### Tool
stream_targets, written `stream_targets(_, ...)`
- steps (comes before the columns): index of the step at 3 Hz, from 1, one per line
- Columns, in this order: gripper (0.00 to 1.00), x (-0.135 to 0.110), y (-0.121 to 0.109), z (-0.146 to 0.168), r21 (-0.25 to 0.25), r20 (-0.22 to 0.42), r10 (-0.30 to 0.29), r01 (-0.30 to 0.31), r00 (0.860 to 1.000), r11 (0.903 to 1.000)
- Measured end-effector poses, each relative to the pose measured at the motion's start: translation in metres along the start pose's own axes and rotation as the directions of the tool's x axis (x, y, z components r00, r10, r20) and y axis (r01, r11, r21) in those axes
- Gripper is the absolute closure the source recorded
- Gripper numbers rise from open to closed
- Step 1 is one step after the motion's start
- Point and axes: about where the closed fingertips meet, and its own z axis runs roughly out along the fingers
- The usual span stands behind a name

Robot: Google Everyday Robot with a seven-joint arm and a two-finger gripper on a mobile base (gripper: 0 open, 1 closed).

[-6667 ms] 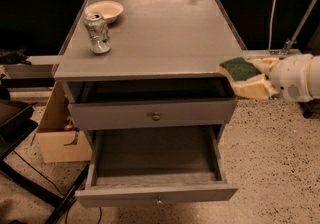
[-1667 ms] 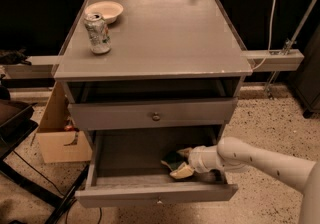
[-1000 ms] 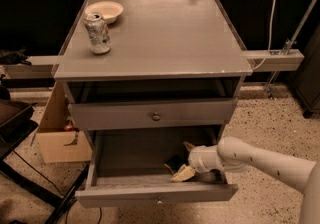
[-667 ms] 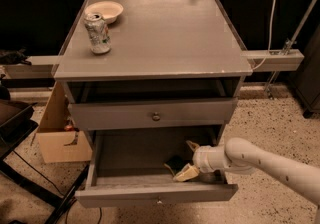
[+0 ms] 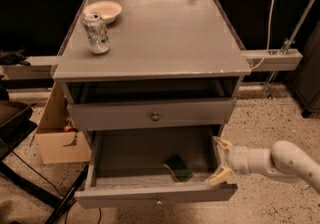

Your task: Place sponge into middle drawer

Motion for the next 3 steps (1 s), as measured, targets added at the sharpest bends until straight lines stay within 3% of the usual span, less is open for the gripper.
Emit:
stream_targets(1,0.0,-0.008,0.007,-0.079,-0.02,0.0,-0.014,0.014,1.0,0.9997)
stream_targets(2,0.0,-0.019,0.016,-0.154,-0.028,-0.088,-0.039,0.037,0.995,0.9989)
stream_targets(3,0.0,-0.047,0.019,-0.226,-0.025,-0.258,-0.133,0.131,0.957,0.991)
